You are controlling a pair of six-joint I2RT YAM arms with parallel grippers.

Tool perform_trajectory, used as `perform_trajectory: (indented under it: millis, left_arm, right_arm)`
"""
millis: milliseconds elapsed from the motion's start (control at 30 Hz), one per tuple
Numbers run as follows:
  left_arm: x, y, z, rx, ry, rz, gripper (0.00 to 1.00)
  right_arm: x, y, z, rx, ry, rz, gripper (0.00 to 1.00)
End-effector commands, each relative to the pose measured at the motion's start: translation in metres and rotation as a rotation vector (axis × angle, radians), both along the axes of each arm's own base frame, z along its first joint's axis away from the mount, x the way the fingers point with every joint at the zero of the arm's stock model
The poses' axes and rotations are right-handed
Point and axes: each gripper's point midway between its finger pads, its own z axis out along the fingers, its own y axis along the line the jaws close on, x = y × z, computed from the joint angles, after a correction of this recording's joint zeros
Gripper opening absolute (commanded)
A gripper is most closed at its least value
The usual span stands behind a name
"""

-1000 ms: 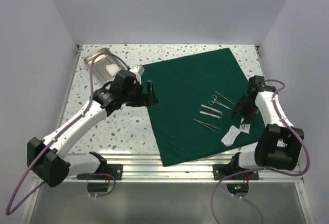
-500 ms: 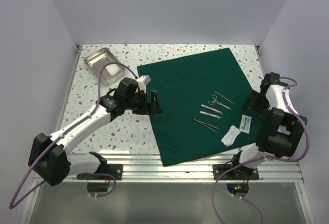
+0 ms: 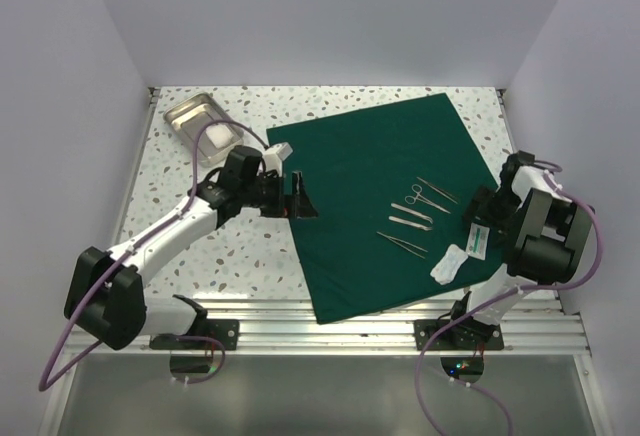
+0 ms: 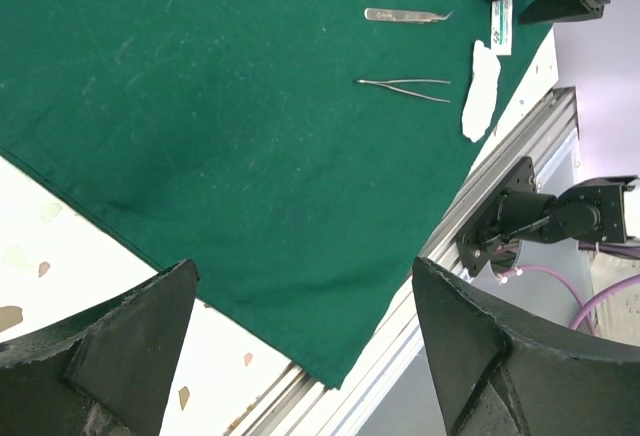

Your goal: Prepare the surgical pack

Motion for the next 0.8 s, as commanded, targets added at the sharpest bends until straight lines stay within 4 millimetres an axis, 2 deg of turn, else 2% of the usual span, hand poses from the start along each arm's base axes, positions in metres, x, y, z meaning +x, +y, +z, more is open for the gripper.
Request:
perform_trajectory:
  millis: [0, 167, 267, 500, 767]
  left_arm:
    - [0.006, -0.003, 0.006, -0.029, -0.050, -0.045, 0.91]
    - [0.012, -0.001, 0.006, -0.037, -0.047, -0.038, 0.91]
    - [0.013, 0.002, 0.004, -0.063, -0.023, -0.032, 0.91]
    - [0.018, 0.005, 0.002, -0.073, -0.009, -0.014, 0.91]
    - [0.020, 0.003, -0.002, -0.074, 0.004, -0.013, 0.90]
  right_arm:
    - [0.006, -0.003, -0.002, -0.005, -0.022, -0.006, 0.82]
    - [-0.005, -0.011, -0.008, -0.057, 0.032, -0.020, 0.77]
    - [-0.005, -0.013, -0.010, -0.063, 0.033, -0.022, 0.73]
    - [-0.003, -0.013, -0.015, -0.058, 0.044, -0.026, 0.57]
    - [0.000, -0.012, -0.022, -0.043, 0.058, -0.033, 0.54]
